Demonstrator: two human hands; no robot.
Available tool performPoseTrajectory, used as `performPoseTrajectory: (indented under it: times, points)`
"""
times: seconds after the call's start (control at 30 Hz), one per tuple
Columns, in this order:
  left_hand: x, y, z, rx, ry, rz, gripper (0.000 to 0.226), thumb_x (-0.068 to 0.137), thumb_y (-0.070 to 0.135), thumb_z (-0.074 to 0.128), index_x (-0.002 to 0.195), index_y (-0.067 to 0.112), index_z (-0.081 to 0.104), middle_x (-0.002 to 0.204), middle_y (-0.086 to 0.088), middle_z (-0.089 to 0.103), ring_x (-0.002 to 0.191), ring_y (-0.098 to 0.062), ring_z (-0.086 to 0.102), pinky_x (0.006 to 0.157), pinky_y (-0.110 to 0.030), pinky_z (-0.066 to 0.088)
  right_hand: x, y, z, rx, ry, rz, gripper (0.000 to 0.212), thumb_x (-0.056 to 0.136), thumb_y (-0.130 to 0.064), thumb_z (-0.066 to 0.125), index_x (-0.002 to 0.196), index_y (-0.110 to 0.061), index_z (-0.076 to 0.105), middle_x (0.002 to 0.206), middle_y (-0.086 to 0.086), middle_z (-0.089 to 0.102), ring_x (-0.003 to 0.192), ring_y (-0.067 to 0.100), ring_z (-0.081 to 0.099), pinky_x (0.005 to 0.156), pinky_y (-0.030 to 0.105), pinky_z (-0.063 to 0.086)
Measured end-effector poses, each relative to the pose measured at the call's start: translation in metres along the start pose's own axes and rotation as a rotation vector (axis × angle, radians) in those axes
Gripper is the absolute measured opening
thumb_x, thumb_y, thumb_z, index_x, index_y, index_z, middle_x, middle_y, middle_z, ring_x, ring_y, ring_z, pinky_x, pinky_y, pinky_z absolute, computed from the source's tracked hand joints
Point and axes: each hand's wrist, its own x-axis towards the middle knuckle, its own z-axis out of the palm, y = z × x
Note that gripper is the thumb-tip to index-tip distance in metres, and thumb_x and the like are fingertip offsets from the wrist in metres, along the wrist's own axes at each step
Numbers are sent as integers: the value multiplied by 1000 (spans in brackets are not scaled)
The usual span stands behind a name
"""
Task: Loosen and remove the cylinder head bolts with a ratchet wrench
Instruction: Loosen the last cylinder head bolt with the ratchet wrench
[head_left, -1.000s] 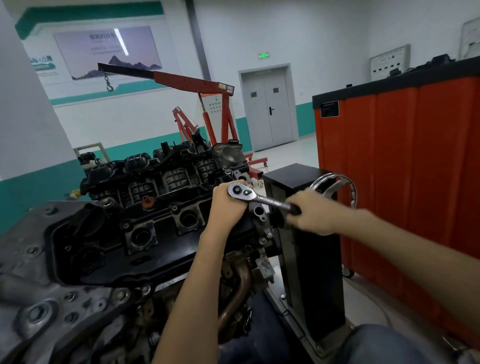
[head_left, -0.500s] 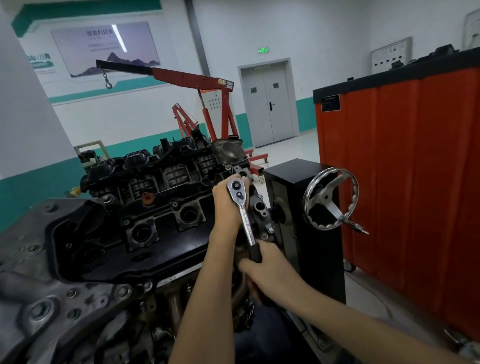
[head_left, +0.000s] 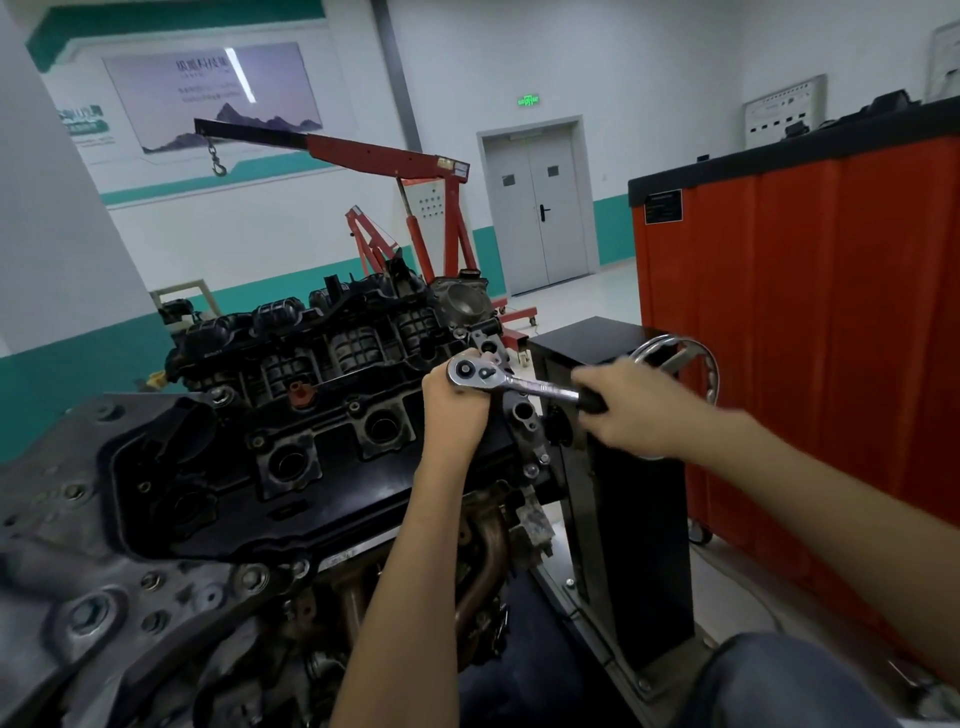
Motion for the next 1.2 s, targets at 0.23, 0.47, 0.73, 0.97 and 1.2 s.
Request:
performPoseTrajectory:
  times: [0.23, 0.47, 0.73, 0.97, 1.2]
  points:
    - [-1, 3, 10, -59, 56, -31, 60, 91, 0, 55, 46, 32, 33, 50, 13, 29, 57, -7, 24, 59, -30, 23, -47, -89, 95, 909, 88, 250, 5, 79, -9, 56, 77, -8, 52, 53, -2, 47, 41, 8, 44, 42, 24, 38]
    - [2, 0, -8, 27, -101, -31, 57, 92, 12, 59, 43, 26, 34, 44, 11, 32, 47, -4, 27, 49, -17, 25, -29, -29, 38, 458, -143, 111, 12, 87, -7, 56, 79, -15, 52, 66, 0, 53, 41, 4, 51, 38, 18, 41]
    - [0, 3, -5, 30, -37, 5, 60, 89, -1, 53, 43, 36, 52, 46, 15, 48, 48, 0, 39, 56, -20, 31, 10, 5, -13, -165, -18, -71, 7, 89, -19, 57, 92, -18, 51, 69, -5, 50, 56, 4, 49, 48, 15, 31]
    - [0, 7, 10, 34, 43, 6, 59, 86, -5, 53, 43, 28, 28, 41, 9, 30, 48, -6, 22, 55, -30, 22, -50, -82, 90, 869, 98, 257, 15, 80, -5, 57, 71, -14, 48, 55, -4, 46, 43, 6, 41, 42, 20, 35]
    - [1, 2, -5, 25, -75, -29, 59, 92, 10, 59, 42, 29, 34, 43, 11, 30, 46, -4, 26, 48, -15, 25, -37, -49, 62, 623, -30, 160, 20, 81, -3, 57, 72, -20, 51, 59, -2, 51, 41, 6, 46, 41, 25, 40]
